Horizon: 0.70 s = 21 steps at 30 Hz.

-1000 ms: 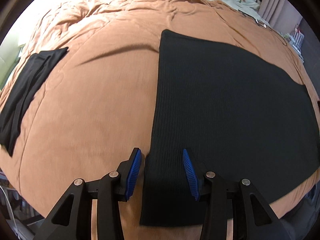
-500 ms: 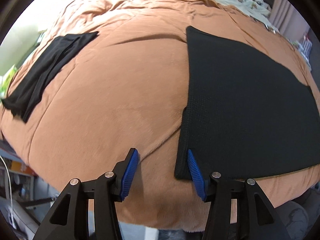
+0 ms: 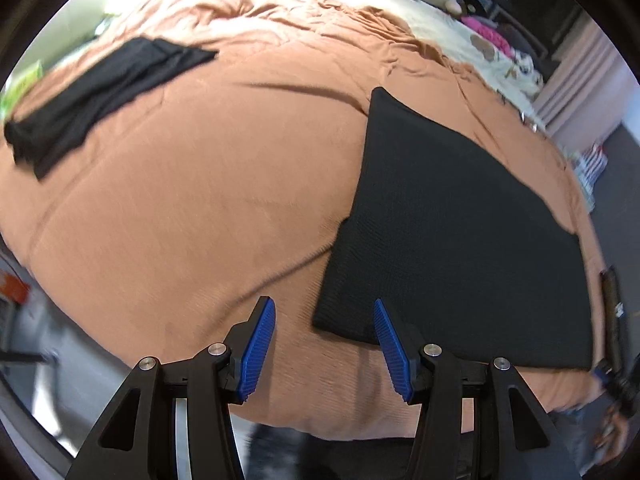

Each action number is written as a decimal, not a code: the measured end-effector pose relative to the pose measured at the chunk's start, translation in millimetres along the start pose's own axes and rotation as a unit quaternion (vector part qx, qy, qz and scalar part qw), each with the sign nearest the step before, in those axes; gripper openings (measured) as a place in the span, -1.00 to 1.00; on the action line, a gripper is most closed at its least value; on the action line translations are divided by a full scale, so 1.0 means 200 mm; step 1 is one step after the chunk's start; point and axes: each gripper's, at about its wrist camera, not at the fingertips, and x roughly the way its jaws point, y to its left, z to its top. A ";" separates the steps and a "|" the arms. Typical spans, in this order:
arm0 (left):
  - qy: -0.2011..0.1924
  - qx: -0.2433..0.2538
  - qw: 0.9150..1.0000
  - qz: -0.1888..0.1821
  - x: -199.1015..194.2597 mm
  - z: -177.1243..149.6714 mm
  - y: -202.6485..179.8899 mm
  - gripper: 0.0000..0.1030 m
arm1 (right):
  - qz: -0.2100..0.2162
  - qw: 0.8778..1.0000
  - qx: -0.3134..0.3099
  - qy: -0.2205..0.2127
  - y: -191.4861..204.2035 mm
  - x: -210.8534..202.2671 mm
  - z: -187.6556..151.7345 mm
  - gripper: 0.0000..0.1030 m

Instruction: Fold small clothes

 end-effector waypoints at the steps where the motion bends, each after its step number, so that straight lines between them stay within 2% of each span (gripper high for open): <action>1: 0.002 -0.014 1.000 -0.009 0.01 -0.01 0.01 0.05 | 0.015 1.000 0.013 0.002 -0.03 0.01 -0.01 -0.06; 6: 0.020 -0.060 0.997 -0.050 0.06 -0.04 0.05 0.03 | 0.067 0.996 0.060 0.007 -0.14 0.05 -0.05 -0.10; 10: 0.018 -0.086 0.994 -0.071 0.06 -0.05 0.06 0.03 | 0.105 0.990 0.093 0.005 -0.21 0.09 -0.05 -0.10; 12: 0.022 -0.095 0.992 -0.081 0.07 -0.05 0.05 -0.06 | 0.118 0.988 0.104 0.002 -0.24 0.10 -0.05 -0.09; 16: 0.023 -0.100 0.992 -0.079 0.10 -0.05 0.05 -0.09 | 0.140 0.982 0.129 -0.002 -0.31 0.13 -0.06 -0.10; 21: 0.023 -0.115 0.990 -0.079 0.11 -0.04 0.06 -0.09 | 0.156 0.975 0.159 -0.008 -0.37 0.16 -0.08 -0.22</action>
